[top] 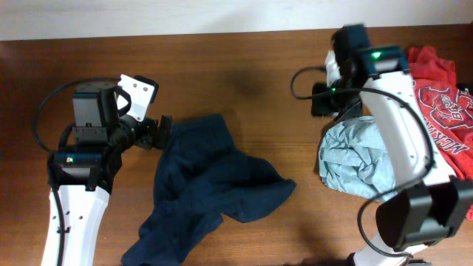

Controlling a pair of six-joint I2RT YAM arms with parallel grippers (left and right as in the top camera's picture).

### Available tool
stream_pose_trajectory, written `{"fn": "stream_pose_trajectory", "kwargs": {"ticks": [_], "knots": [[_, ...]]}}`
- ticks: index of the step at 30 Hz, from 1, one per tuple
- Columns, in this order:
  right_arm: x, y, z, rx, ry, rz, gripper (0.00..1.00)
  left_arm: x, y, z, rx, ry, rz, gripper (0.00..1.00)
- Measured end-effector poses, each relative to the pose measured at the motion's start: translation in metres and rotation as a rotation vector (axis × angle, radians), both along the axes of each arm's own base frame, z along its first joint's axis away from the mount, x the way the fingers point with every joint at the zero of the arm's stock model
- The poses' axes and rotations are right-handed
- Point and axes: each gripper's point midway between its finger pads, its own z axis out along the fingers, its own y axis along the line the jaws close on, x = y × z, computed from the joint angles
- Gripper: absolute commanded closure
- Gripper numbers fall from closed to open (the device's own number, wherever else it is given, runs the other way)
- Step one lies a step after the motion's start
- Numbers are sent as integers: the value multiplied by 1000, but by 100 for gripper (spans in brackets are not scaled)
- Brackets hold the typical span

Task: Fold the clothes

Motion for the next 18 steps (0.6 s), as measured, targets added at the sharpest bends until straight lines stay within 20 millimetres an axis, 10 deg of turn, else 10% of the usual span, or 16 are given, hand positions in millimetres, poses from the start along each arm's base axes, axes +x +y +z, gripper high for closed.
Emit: {"fn": "stream_pose_trajectory", "kwargs": {"ticks": [8,18], "knots": [[-41,-41,-123,7,170,-281,87,-1,1,-1,2,4,2,0],[-75,-166,-145,-67,207,-695,96,-1,1,-1,2,7,2,0]]}}
